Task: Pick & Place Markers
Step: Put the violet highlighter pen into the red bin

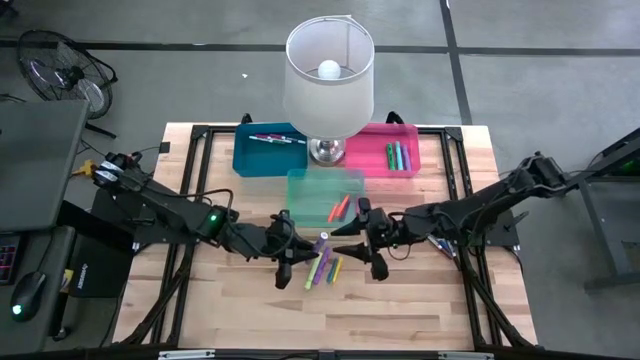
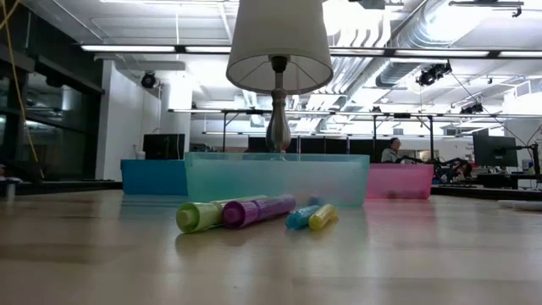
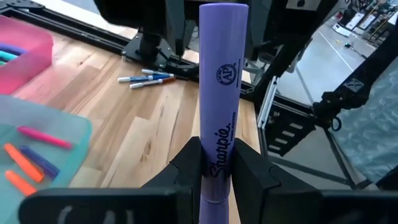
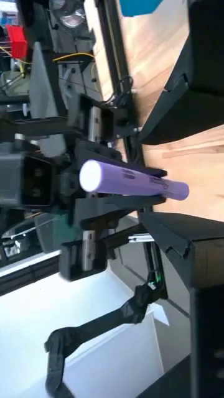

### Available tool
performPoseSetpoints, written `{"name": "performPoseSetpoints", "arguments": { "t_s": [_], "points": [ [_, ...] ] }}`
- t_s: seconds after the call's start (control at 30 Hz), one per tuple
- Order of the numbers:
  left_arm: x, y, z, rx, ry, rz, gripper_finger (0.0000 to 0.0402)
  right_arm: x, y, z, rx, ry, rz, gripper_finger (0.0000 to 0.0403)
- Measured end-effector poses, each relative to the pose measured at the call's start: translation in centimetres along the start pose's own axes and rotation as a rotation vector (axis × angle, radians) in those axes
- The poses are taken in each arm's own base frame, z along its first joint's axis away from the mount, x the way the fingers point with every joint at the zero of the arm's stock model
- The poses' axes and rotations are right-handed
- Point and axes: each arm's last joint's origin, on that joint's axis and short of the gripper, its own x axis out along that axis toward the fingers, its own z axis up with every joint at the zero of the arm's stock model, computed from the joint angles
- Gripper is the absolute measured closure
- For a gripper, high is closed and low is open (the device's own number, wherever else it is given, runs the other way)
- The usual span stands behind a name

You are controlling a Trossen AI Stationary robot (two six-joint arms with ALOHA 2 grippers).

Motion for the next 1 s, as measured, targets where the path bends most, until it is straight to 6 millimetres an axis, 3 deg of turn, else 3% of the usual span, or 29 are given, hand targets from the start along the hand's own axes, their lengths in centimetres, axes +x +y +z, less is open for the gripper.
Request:
{"name": "performPoseSetpoints", "arguments": {
  "t_s": [1.0],
  "points": [
    [0.0,0.0,-0.1,0.004,0.011,0.002,0.0346,3.9,-1.8,-2.1,0.045,-0.127,0.152,0.0226]
  ]
}}
